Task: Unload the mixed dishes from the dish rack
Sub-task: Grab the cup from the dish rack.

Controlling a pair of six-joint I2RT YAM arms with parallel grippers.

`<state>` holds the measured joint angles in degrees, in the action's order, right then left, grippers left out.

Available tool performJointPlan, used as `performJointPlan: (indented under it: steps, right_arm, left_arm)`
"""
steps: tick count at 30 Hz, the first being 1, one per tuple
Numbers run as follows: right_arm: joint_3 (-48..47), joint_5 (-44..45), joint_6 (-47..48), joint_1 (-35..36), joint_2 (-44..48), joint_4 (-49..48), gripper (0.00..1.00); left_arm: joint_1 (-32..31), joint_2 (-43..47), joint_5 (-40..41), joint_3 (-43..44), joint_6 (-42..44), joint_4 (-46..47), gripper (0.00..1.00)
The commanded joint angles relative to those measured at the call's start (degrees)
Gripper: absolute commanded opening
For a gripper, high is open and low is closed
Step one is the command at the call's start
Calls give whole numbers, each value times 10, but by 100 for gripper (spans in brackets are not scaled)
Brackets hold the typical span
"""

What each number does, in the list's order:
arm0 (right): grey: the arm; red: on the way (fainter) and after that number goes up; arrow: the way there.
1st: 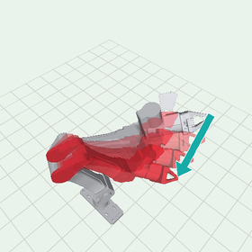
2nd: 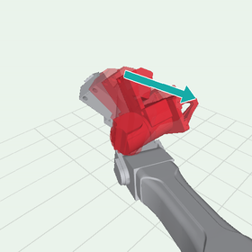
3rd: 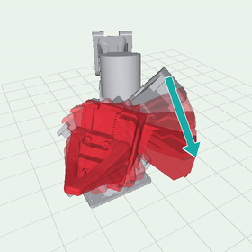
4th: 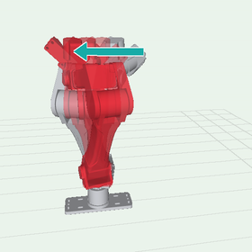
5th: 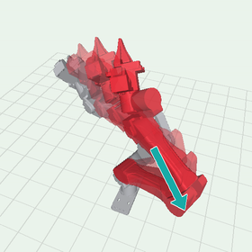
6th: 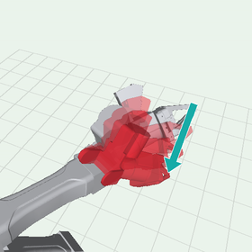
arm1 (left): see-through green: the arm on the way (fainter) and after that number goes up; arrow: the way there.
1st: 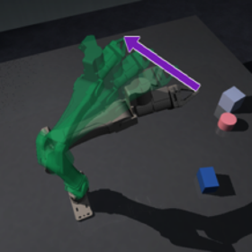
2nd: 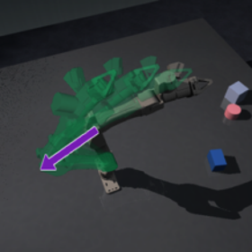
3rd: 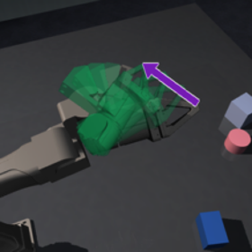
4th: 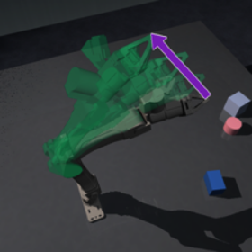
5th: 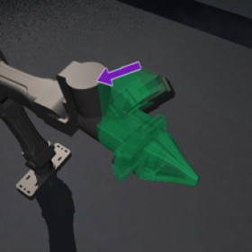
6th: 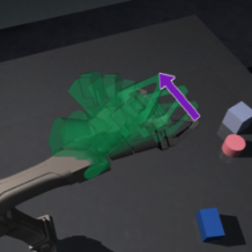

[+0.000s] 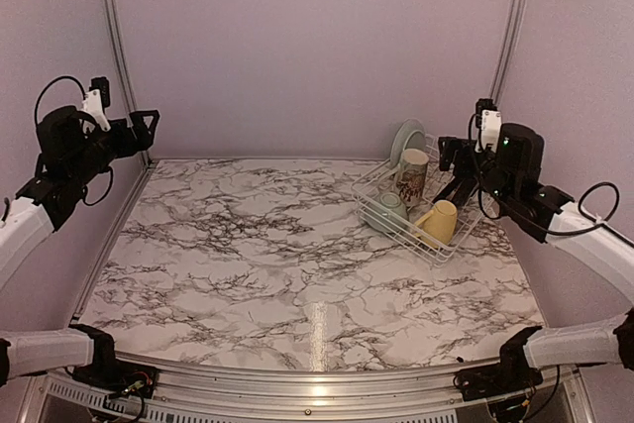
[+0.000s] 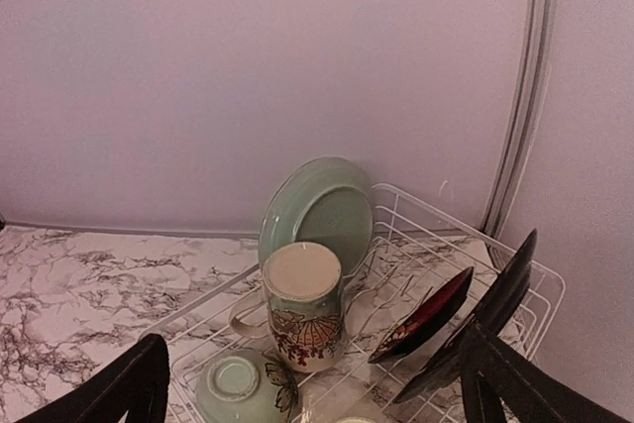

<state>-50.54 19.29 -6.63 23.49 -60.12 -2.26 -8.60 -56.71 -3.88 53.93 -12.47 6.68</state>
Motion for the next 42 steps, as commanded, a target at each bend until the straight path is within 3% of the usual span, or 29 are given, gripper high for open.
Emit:
performJointPlan:
  steps: [1,6,12,15,20,28,42]
  right_arm:
    - [-76,-45,-21,-5,-96,89,99]
    - [-150,-23,-46,-5,-198,172,98]
    - [-181,15,-75,-14,-246,265,98]
    - [-165,-38,-75,-51,-243,288,91]
    - [-115,-75,-68,-73,-218,280,98]
    - [-84,-134,-61,-108,-235,249,99]
    - [-54,-145,-85,-112,-250,211,91]
  left_arm:
    - [-7,-17,-27,11,2,6,99]
    - [-15,-35,-46,15,-8,4,99]
    - [-40,-60,-40,38,-1,-31,99]
    - [-47,-70,-39,50,2,-46,99]
    - [-48,-77,-46,57,-5,-54,99]
    - [-51,-75,-43,57,-3,-57,99]
    - [-55,-81,-47,61,-5,-61,99]
